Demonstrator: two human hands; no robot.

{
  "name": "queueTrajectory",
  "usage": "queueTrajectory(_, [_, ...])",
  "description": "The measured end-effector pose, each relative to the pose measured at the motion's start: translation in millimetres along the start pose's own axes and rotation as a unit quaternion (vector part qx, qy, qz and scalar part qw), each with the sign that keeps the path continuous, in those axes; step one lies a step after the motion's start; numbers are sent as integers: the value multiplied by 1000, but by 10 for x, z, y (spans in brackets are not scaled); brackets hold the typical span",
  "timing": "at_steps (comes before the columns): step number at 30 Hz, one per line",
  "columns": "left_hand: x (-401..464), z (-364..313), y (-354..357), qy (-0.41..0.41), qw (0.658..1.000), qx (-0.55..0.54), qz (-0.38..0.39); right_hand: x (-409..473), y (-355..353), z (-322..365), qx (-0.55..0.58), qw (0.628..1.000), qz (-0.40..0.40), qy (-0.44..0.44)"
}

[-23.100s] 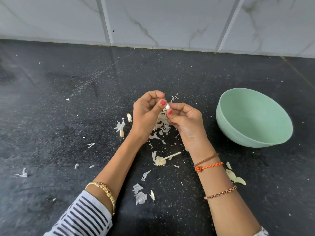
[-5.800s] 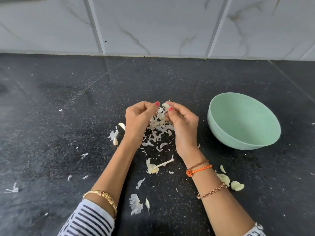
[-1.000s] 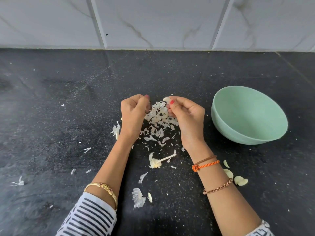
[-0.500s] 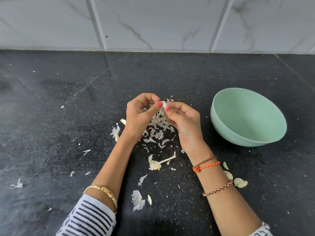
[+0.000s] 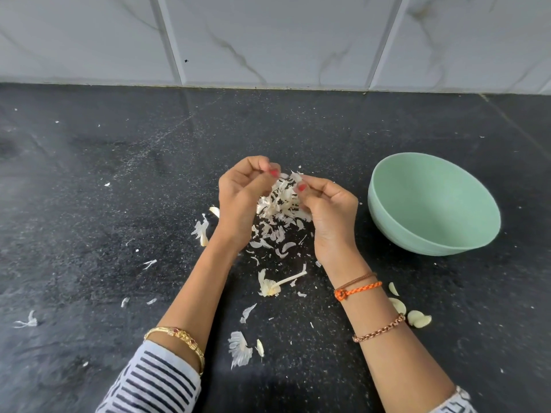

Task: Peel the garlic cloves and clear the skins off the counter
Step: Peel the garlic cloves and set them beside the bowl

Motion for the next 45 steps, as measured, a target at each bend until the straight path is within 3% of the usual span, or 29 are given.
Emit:
queueTrajectory(5, [14,25,-35,31,992,125,-4,4,-5,2,-23,999,23,26])
queueTrajectory(9, [2,113,-35,68,967,240,55,24,-37,-6,-134,988,15,-77])
queueTrajectory(14, [-2,112,-52,100,940,321,50,53,-47,-47,-259,949,6,-181])
queueTrajectory(19, [-23,76,-46,144,934,326,26,57,-55,-68,-330,907,-2,-263])
queueTrajectory(25, [-11,104,-47,199,911,359,50,96,-60,-106,-382,851,-28,-358])
queueTrajectory(37, [-13,104,-36,257,892,368,47,78,-51,-72,-454,792,-31,-407])
queueTrajectory(45, [-30,95,-42,212,919,333,16,53,-19,-69,-483,745,-22,-460])
Point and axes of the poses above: each hand's wrist, its own x-axis towards the middle knuckle, its own y-axis out of the palm, z = x × y, the point moved 1 cm from there along x, towards the middle knuckle, and after that the axes turned 3 degrees about -z, right-handed, at the moved point
